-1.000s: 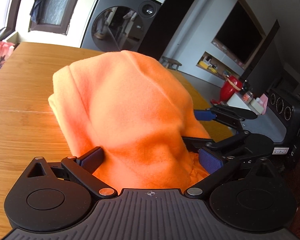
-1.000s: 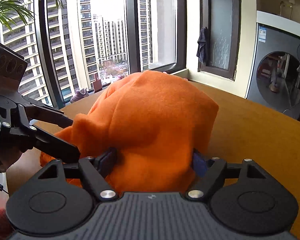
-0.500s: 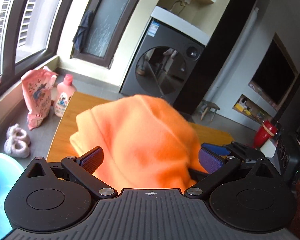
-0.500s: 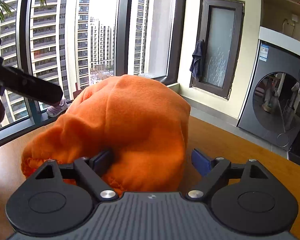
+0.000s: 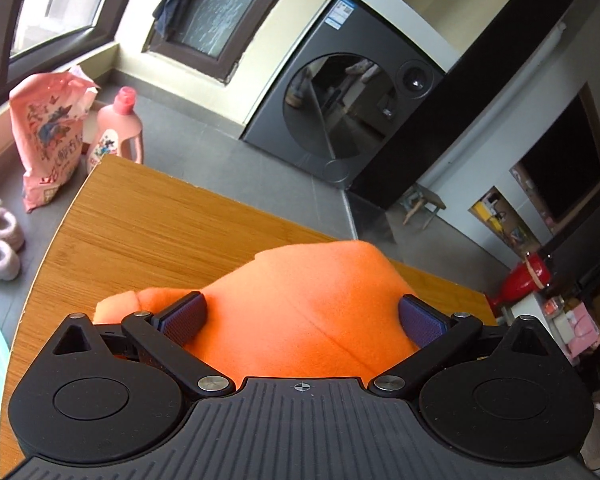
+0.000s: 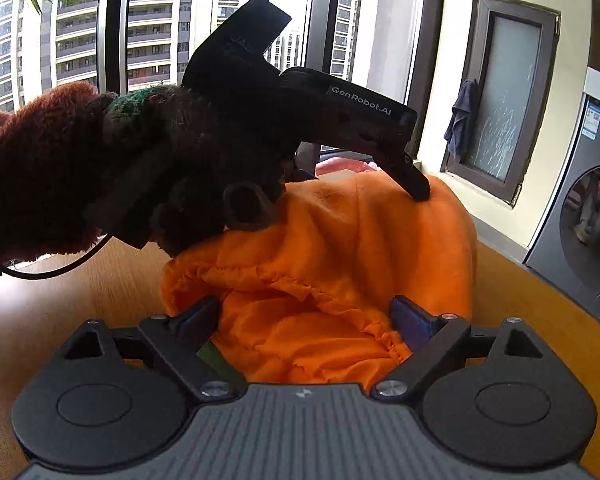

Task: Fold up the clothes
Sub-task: 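Release the orange bundle and pull both grippers back from it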

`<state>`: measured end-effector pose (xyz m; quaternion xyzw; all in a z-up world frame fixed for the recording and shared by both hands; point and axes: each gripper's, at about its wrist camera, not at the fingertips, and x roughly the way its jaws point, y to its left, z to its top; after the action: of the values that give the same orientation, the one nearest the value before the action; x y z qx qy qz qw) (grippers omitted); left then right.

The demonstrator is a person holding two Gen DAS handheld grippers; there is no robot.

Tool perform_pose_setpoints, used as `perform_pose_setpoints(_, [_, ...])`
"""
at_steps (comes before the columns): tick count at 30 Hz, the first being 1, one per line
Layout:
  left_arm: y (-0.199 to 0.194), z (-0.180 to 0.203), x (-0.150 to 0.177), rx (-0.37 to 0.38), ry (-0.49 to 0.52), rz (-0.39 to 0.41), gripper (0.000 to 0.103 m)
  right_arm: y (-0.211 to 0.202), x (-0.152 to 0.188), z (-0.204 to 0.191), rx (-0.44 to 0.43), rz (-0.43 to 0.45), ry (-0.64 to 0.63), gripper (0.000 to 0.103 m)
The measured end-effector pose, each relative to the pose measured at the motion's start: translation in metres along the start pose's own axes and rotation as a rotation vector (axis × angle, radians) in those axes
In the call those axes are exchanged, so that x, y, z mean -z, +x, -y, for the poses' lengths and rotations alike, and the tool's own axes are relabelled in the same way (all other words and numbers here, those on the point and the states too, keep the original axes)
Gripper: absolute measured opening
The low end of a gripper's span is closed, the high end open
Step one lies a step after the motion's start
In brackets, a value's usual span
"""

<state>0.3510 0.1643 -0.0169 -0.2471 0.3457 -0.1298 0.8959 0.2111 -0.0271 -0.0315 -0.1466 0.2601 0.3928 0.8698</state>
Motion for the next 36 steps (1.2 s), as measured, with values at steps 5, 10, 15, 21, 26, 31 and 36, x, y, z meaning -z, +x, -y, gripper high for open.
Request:
perform_pose_setpoints(5, [-0.064,0.015,0.021,0.037,0.066,0.104,0.103,-0.047,0.005,0.014,-0.034,0.096,0.047,0.092])
perform_pose_setpoints(10, [-0.115,0.037,0.078,0.238,0.136,0.144,0.103,-0.069,0.033,0.045,0.034,0.058,0.181,0.092])
perform_pose_setpoints(15, [-0.103,0.054,0.111,0.216,0.207,0.111,0.103,-0.048,0.046,0.038,0.073,-0.020,0.220,0.086])
perform_pose_setpoints(21, [-0.080,0.046,0.106,-0.098,0.149,0.105,0.103,-0.017,0.029,0.028,0.113,-0.007,0.183,0.086])
perform_pose_setpoints(26, [-0.096,0.051,0.113,-0.200,0.119,0.127,0.103,-0.029,0.039,0.027,0.119,0.051,0.227,0.092])
perform_pose_setpoints(31, [-0.117,0.090,0.150,-0.377,0.173,0.180,0.103,-0.054,0.052,0.030,0.151,0.121,0.296,0.103])
perform_pose_setpoints(36, [-0.101,0.116,0.180,-0.454,0.128,0.018,0.103,-0.058,0.065,0.025,0.195,0.009,0.306,0.103])
